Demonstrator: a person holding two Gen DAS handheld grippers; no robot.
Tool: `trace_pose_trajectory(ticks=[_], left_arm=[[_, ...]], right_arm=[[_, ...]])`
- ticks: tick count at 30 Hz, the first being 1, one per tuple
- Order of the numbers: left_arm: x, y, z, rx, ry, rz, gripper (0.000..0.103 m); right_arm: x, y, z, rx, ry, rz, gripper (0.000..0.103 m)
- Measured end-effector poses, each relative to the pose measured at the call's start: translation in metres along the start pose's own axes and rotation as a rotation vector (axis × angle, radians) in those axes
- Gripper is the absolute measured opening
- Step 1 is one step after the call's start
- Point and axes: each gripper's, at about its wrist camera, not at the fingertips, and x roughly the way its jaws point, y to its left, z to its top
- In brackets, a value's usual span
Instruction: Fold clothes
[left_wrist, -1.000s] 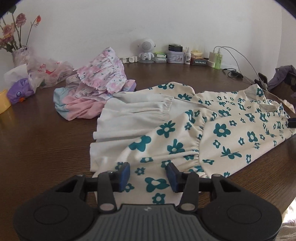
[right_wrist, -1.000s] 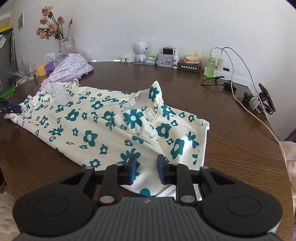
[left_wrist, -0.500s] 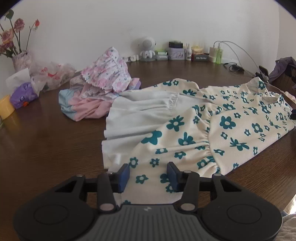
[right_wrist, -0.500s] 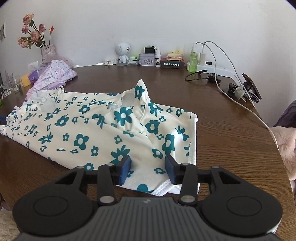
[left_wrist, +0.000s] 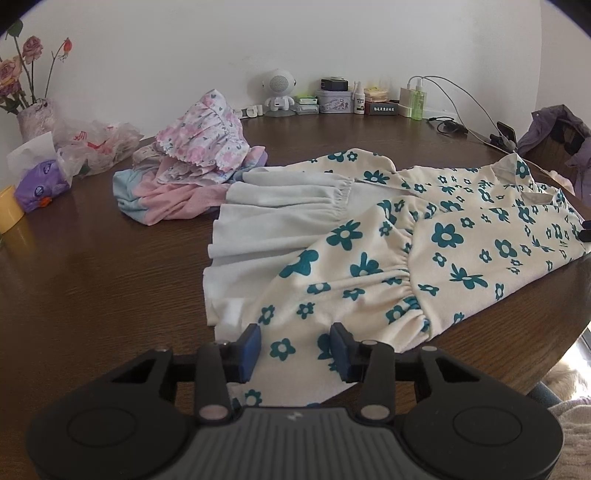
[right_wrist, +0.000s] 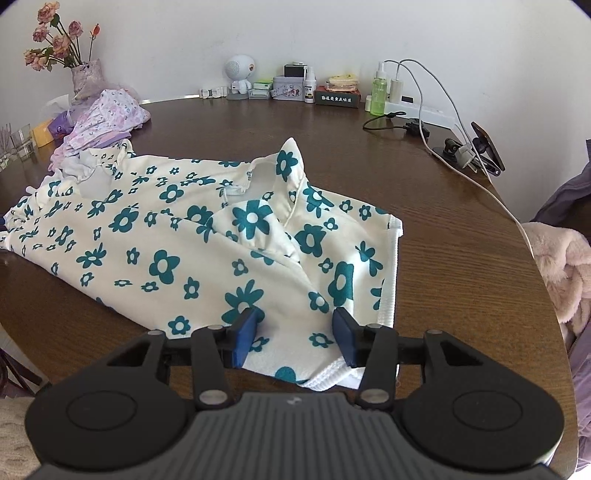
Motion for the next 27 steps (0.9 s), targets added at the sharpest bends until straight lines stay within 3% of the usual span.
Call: trace_pose_trajectory(ticks=[4,6,9,12,13,14,16,21,23,25,27], left_arm=[[0.000,-0.001,0.005,0.027,0.020,-0.002,0.042],[0.001,-0.001,0.013,0.036,0.029,0.003,0.041],[-0.013,-0.003,0.039,0.070,-0.037,-0.024,0.044],[-0.022,-0.005,0.081,0.093,-0.117,-0.089,0.074],[-0.020,-0.007,0.096,0.116,-0.130,-0.123,0.088],[-0.014,-0.009,0.111,0.144,-0.129,-0.155,0.094],[0.003,-0.018,0.141,0.186,-0.104,-0.206,0.094],[0.065,-0.041,0.199,0.267,-0.008,-0.258,0.094],[0.090,-0.047,0.212,0.326,0.009,-0.264,0.094],[0.115,-0.051,0.218,0.409,0.038,-0.287,0.094],[0.135,-0.056,0.217,0.507,0.066,-0.311,0.090]], right_arm=[[-0.008,-0.001,-0.005,0.008,0.004,0.004,0.046],[-0.012,-0.008,0.004,0.051,0.005,0.051,0.047],[-0.031,-0.023,0.027,0.121,-0.078,0.147,0.049],[-0.034,-0.031,0.065,0.060,-0.102,0.159,0.061],[-0.029,-0.033,0.080,0.025,-0.088,0.150,0.064],[-0.021,-0.035,0.094,-0.005,-0.069,0.143,0.065],[0.003,-0.041,0.119,-0.054,-0.014,0.138,0.074],[0.071,-0.066,0.163,-0.100,0.109,0.128,0.075],[0.094,-0.078,0.170,-0.081,0.137,0.159,0.070],[0.115,-0.089,0.175,-0.049,0.168,0.223,0.058],[0.130,-0.089,0.175,-0.061,0.198,0.330,0.053]])
